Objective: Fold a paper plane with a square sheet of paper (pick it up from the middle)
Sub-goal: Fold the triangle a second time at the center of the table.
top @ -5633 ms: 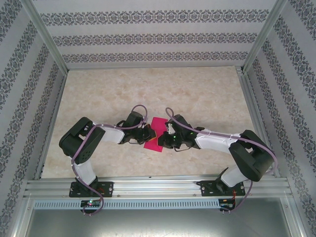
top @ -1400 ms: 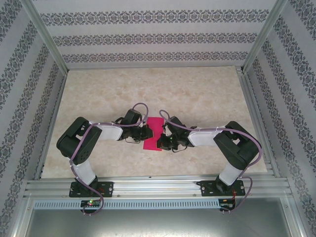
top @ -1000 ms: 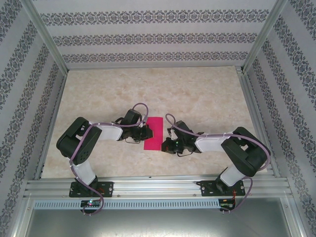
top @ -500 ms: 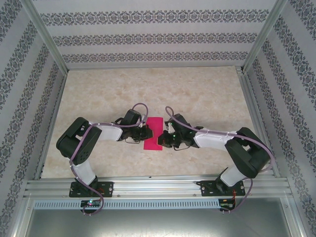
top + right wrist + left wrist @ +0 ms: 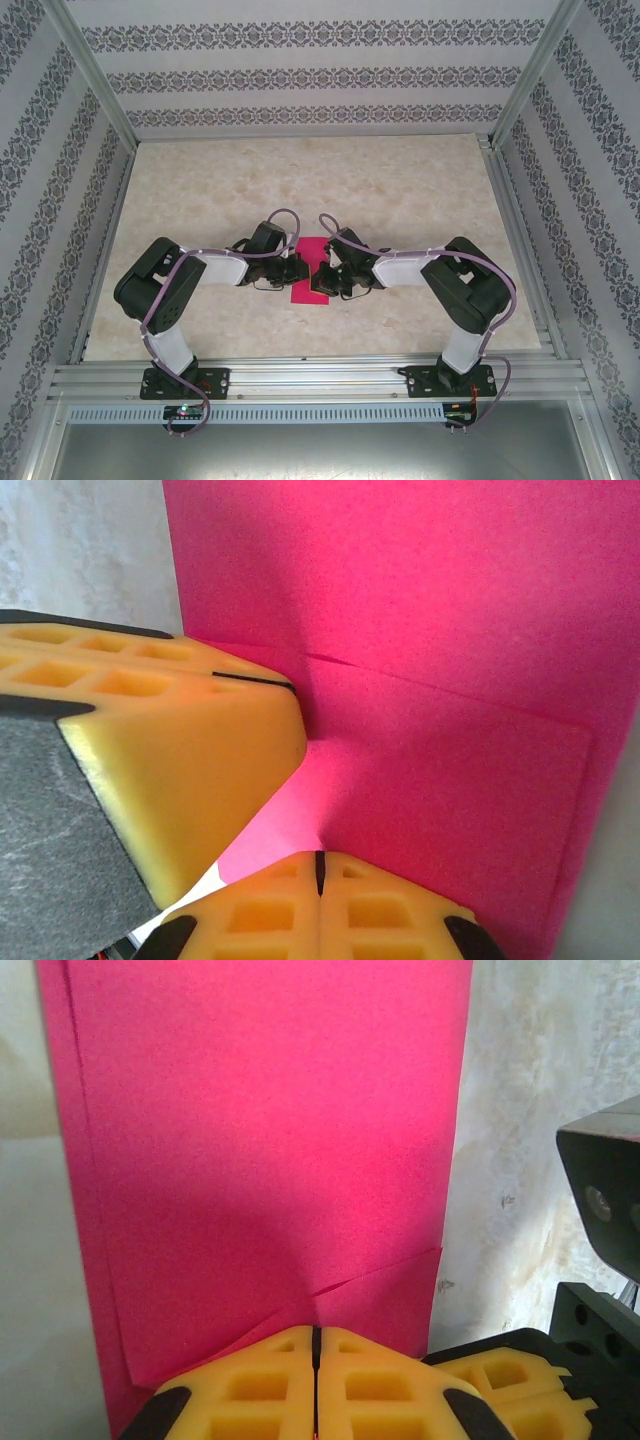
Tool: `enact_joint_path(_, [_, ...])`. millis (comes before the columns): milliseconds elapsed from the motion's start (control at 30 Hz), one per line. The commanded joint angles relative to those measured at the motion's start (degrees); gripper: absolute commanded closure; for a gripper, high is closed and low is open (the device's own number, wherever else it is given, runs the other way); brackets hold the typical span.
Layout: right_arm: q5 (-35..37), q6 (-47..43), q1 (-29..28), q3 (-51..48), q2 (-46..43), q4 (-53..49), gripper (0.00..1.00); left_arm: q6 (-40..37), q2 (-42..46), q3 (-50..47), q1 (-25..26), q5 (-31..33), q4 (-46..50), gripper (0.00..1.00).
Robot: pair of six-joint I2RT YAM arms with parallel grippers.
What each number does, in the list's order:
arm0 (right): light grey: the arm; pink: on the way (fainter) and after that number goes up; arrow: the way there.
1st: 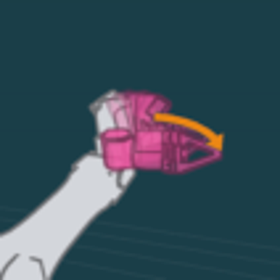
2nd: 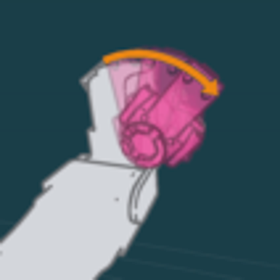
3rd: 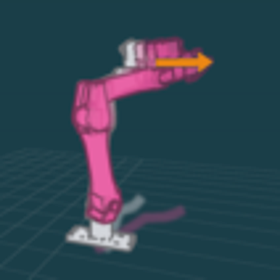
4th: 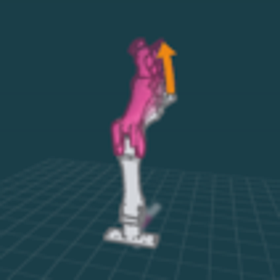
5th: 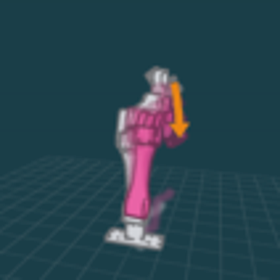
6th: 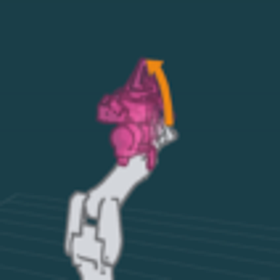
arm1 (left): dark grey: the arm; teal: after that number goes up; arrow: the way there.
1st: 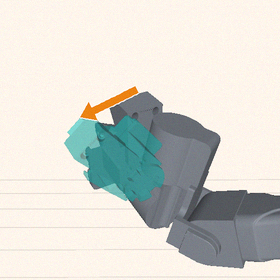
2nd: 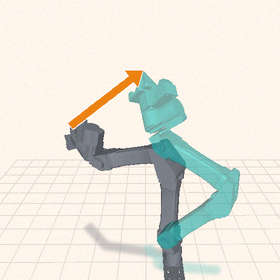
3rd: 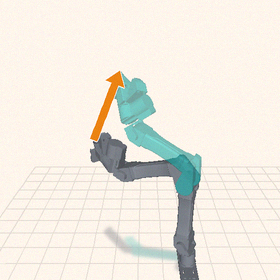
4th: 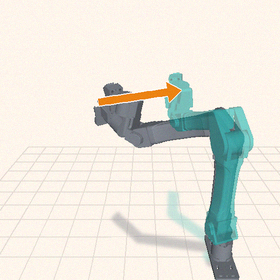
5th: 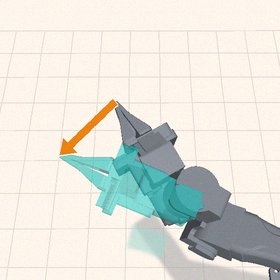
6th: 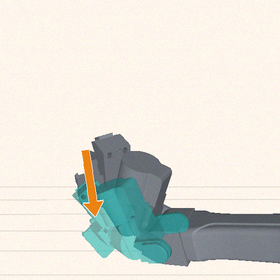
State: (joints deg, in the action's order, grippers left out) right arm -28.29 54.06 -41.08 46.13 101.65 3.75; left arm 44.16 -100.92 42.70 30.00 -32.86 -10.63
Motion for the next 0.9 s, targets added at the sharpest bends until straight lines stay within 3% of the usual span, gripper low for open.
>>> enact_joint_path(0, [-0.6,-0.6,0.1,-1.9,1.9,1.3,1.0,-0.2,-1.1,-1.8,-0.4,5.0,3.9,0.92])
enact_joint_path(100, [-5.0,2.1,0.9,-6.5,3.9,9.2,0.99,-0.4,-0.9,-2.3,-0.6,7.1,4.5,0.94])
enact_joint_path(233, [-4.2,2.8,0.7,-9.6,3.6,10.0,0.99,0.5,-2.1,-2.1,-0.6,6.9,3.7,0.96])
enact_joint_path(567, [-0.5,-1.3,0.4,-14.0,-7.2,1.0,0.97,1.4,-3.4,-2.8,-0.6,7.6,3.7,0.97])
enact_joint_path(867, [-0.1,-2.6,0.6,-16.6,-11.1,-2.4,0.96,1.7,-3.4,-3.2,-0.6,6.8,2.7,0.97])
